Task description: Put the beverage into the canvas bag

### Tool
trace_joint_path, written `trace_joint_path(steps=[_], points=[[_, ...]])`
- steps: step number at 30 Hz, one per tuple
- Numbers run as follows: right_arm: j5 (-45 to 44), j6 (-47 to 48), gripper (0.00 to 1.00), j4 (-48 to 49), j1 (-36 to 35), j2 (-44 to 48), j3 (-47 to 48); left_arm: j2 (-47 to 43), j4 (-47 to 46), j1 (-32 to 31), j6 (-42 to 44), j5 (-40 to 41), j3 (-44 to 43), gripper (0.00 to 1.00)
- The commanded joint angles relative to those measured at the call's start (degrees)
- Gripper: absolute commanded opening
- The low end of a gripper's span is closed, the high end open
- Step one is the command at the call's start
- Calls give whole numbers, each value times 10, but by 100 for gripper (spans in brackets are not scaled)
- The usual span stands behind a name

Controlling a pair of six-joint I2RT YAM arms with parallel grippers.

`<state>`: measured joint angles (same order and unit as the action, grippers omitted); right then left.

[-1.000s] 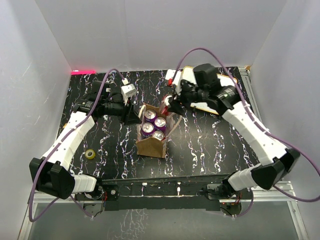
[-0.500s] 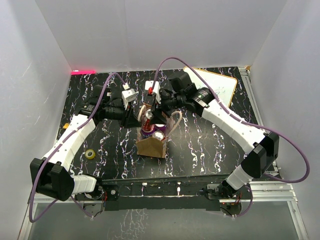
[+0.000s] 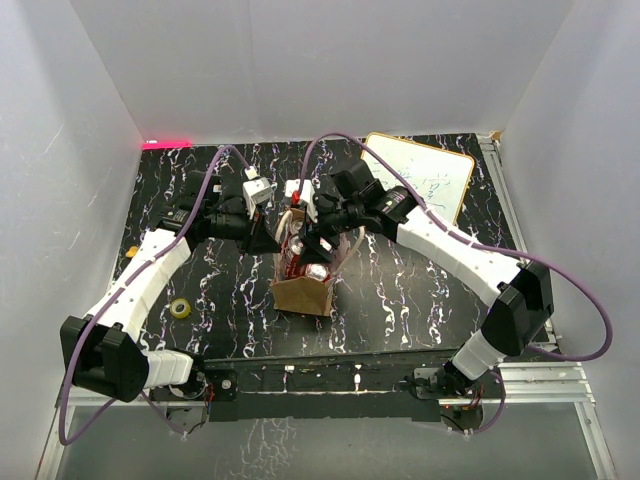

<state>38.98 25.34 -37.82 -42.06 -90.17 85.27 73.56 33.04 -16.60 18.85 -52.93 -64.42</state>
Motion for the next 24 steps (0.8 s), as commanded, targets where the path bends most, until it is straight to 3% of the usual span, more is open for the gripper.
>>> trace_joint_path(steps=[1, 11, 24], points=[[37, -11, 8, 71, -6, 14, -1, -20, -3, 2, 5, -23, 6, 0], [116, -26, 8, 50, -8, 0, -8, -14, -7, 3, -1, -11, 4, 0], [29, -4, 8, 62, -42, -14, -38, -9, -7, 3, -3, -11, 2, 0]])
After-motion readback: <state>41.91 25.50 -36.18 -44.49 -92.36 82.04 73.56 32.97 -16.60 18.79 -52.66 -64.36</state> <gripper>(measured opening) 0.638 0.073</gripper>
